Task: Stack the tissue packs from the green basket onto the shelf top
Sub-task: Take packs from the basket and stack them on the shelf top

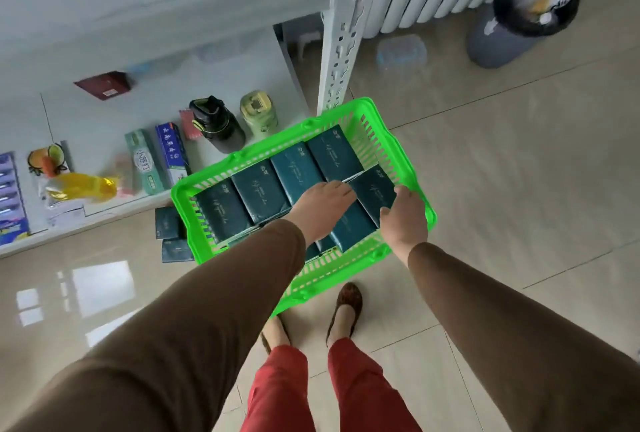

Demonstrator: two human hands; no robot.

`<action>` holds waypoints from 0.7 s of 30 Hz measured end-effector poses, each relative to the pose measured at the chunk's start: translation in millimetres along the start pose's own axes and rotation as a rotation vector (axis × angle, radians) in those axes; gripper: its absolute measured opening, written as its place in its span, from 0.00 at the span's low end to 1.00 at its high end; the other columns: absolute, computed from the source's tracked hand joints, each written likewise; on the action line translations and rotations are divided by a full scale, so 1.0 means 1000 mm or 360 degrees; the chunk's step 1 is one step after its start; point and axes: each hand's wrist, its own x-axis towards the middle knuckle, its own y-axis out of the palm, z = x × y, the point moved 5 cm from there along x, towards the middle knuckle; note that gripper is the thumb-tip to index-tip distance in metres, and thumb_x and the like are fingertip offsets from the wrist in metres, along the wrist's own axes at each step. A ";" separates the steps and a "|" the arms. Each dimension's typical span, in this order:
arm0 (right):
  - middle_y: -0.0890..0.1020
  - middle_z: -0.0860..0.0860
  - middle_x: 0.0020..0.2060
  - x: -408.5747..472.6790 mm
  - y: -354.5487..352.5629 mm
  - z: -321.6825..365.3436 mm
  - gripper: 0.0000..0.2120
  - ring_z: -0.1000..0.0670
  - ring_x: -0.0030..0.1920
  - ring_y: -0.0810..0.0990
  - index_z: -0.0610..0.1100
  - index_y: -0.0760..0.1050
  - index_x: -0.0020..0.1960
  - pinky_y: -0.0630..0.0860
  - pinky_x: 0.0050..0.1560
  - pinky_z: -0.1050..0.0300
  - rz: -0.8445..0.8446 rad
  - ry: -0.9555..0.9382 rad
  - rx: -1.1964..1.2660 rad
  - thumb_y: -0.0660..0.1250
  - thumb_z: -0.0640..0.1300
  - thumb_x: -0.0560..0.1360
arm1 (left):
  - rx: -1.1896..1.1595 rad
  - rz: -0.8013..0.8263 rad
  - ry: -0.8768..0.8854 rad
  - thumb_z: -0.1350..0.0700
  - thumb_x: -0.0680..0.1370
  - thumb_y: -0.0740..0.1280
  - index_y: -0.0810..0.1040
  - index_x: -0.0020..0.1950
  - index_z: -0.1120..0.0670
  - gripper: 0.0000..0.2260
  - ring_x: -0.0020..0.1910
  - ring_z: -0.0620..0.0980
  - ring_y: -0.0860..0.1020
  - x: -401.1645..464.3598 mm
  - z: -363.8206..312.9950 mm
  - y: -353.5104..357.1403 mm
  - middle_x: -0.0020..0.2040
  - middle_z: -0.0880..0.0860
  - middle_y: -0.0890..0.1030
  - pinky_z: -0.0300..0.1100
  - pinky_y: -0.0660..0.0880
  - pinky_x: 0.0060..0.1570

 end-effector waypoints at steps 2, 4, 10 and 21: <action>0.73 0.41 0.64 0.005 0.014 -0.003 0.22 0.40 0.66 0.70 0.39 0.66 0.71 0.66 0.65 0.50 -0.0044 -0.0031 -0.0123 0.63 0.37 0.77 | 0.0103 0.0011 0.0078 0.62 0.78 0.61 0.65 0.74 0.53 0.23 0.69 0.53 0.69 0.011 -0.001 0.010 0.71 0.52 0.70 0.47 0.67 0.65; 0.72 0.42 0.65 0.007 0.024 -0.005 0.26 0.41 0.66 0.69 0.41 0.63 0.73 0.66 0.65 0.52 -0.0091 -0.0028 -0.0234 0.65 0.38 0.77 | 0.0182 0.0008 0.0100 0.61 0.79 0.62 0.63 0.75 0.53 0.25 0.69 0.53 0.68 0.014 0.001 0.015 0.72 0.52 0.68 0.46 0.67 0.63; 0.72 0.43 0.64 0.011 0.033 -0.008 0.31 0.41 0.65 0.69 0.42 0.67 0.69 0.70 0.60 0.47 -0.0136 0.0067 -0.0283 0.74 0.50 0.72 | 0.0340 0.0050 0.0083 0.52 0.75 0.68 0.67 0.71 0.51 0.25 0.61 0.55 0.69 0.009 0.008 0.024 0.64 0.50 0.73 0.47 0.68 0.57; 0.80 0.41 0.54 0.012 0.037 -0.021 0.37 0.36 0.60 0.71 0.42 0.61 0.65 0.68 0.48 0.50 0.0253 0.0013 0.0190 0.78 0.47 0.66 | 0.0227 0.0079 -0.0191 0.51 0.71 0.73 0.66 0.68 0.53 0.29 0.58 0.54 0.73 -0.032 0.004 0.026 0.58 0.52 0.75 0.49 0.68 0.57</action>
